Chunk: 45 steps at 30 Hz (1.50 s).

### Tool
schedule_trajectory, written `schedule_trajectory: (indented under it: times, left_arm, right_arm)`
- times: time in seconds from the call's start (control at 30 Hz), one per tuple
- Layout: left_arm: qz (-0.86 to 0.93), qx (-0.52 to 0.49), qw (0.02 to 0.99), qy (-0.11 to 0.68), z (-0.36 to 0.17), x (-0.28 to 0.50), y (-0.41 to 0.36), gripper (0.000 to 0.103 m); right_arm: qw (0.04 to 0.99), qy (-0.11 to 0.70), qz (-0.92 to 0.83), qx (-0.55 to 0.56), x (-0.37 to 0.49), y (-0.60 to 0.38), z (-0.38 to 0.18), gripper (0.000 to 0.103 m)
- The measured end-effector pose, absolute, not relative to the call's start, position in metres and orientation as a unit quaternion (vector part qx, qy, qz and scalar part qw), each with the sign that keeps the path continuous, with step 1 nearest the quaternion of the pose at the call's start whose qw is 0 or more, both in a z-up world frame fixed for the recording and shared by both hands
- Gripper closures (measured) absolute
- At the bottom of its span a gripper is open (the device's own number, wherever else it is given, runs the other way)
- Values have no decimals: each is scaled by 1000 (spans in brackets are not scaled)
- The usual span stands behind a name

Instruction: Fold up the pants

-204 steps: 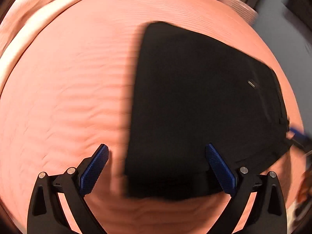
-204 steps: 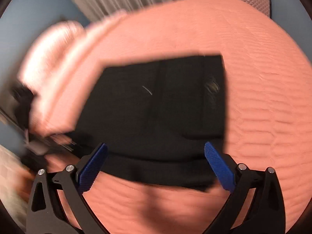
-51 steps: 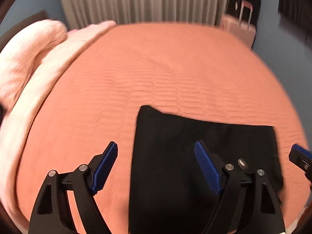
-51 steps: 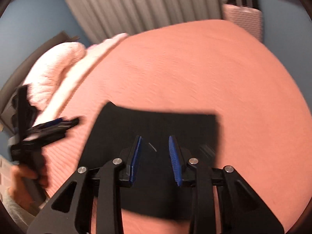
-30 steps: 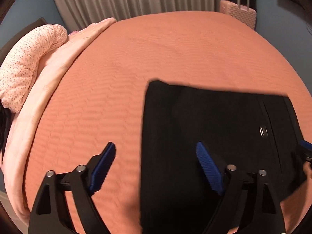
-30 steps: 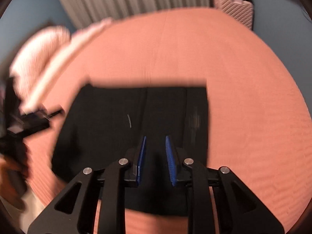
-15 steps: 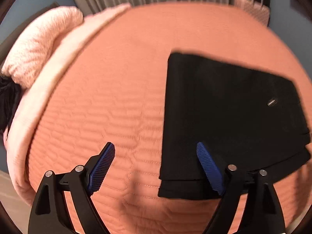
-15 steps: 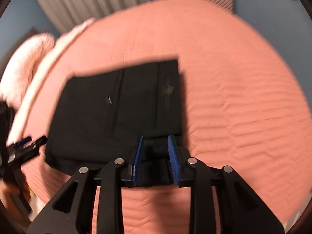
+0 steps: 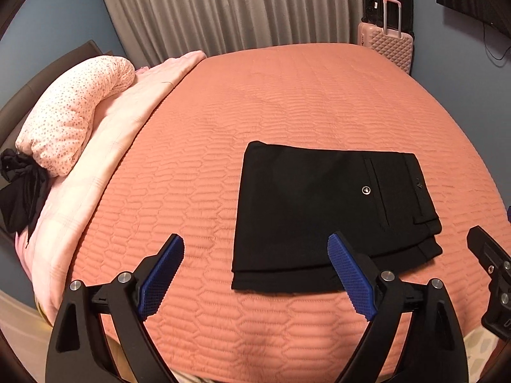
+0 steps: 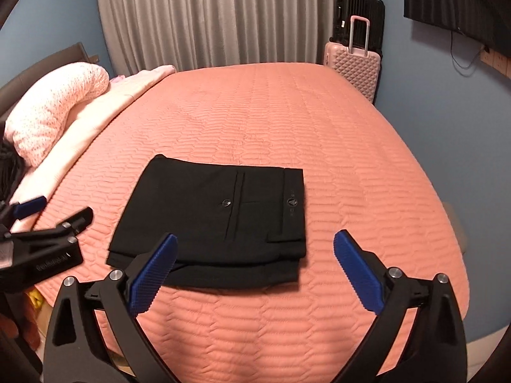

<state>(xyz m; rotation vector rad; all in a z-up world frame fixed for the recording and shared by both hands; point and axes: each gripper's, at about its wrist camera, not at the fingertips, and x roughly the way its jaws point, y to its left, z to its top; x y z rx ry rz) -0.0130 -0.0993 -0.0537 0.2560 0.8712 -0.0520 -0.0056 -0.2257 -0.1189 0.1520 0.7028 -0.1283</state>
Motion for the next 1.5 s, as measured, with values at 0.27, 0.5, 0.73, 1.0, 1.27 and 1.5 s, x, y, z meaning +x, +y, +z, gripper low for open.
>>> schedule_trajectory:
  times: [0.27, 0.5, 0.73, 1.0, 1.27, 1.5]
  left_arm:
    - [-35, 112, 891, 438, -61, -24, -100, 13]
    - [-28, 101, 891, 442, -69, -25, -97, 13]
    - [-21, 110, 887, 449, -81, -12, -95, 13]
    - [-31, 103, 886, 450, -84, 4, -94, 13]
    - [-26, 89, 887, 452, -85, 17, -90, 13]
    - [-26, 87, 888, 451, -84, 21, -92, 13]
  right_arm:
    - [942, 321, -73, 69, -28, -217, -105, 5]
    - [943, 320, -66, 71, -31, -213, -99, 5]
    - [935, 342, -67, 57, -17, -208, -109, 5]
    - [925, 363, -71, 83, 4, -214, -120, 5]
    - [924, 366, -67, 87, 11, -215, -120, 5]
    - [925, 363, -68, 93, 11, -220, -117, 5]
